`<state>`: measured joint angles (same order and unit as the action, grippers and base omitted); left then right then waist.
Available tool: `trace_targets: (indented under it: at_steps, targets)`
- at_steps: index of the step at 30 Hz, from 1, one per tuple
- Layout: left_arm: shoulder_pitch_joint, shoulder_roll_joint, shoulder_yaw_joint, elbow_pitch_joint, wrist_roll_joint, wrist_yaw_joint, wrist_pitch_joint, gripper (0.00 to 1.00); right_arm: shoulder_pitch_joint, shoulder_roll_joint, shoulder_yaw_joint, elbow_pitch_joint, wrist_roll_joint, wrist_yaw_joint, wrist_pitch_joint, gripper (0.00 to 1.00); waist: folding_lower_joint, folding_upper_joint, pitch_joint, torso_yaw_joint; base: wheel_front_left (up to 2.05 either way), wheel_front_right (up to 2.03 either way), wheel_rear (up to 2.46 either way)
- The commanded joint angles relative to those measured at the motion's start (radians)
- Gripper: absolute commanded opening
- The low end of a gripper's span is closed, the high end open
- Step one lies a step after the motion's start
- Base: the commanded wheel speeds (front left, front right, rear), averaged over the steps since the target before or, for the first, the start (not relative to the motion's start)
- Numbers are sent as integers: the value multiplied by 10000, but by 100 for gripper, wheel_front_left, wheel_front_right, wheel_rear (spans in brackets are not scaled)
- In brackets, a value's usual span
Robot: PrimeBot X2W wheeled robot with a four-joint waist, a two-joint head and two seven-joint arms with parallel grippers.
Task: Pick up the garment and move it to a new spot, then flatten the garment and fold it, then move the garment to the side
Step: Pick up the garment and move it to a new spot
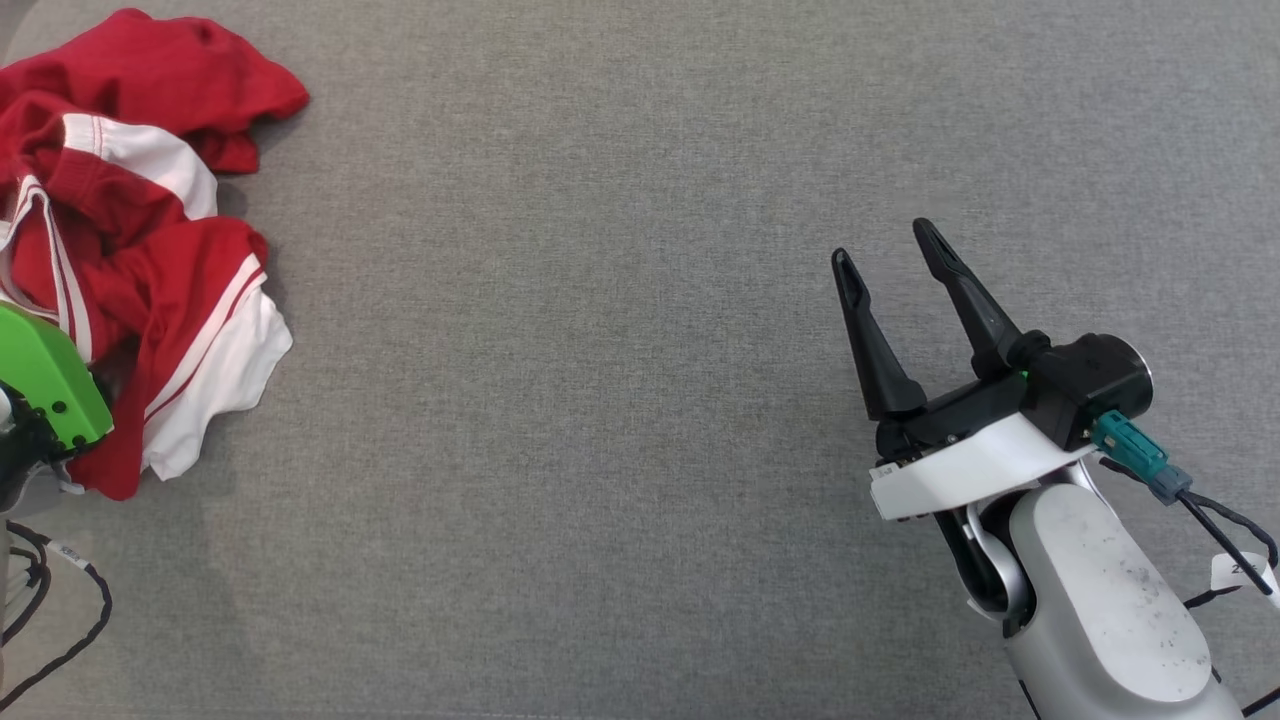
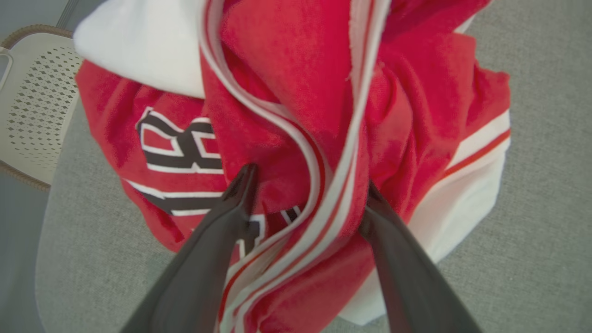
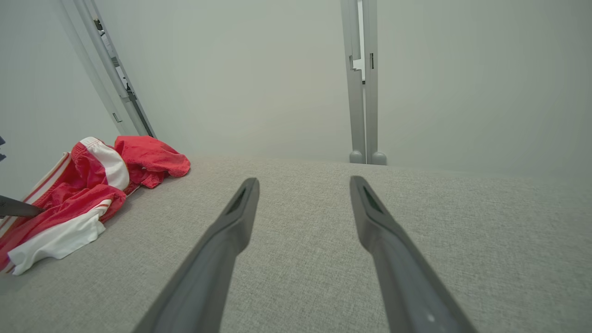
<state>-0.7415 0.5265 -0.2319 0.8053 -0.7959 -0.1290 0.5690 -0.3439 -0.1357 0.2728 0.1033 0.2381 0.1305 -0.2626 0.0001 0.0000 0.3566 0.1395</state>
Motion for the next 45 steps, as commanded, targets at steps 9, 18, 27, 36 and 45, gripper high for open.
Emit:
trace_targets:
  at_steps: [9, 18, 27, 36, 45]
  targets:
    - [-231, 532, -999, 19, -417, -25, -756, 0, 244, 111, 1, 165, -12, 4, -32, 100, -1, 0, -570, 49, 0, 0, 0]
    - [-717, 1388, -2377, -1011, 239, -21, -1460, 0, 859, 388, -2, 304, 244, 4, -32, 100, -1, 0, -2023, 296, 0, 0, 0]
    - [-1403, 1378, -3163, -3193, 928, -7, -1536, 0, 1633, 578, -45, 462, 463, 4, -31, 100, -1, 0, -3356, -17, 0, 0, 0]
    - [-1844, 729, -3487, -6113, 874, 328, -995, 0, 1873, 710, -204, 339, 555, 4, -32, 100, -1, 0, -3796, -1217, 0, 0, 0]
    - [-2183, -719, -3614, -6932, 678, 731, -1595, 0, 1893, 586, -544, 343, 486, 4, -31, 100, -1, 0, -3590, -2342, 0, 0, 0]
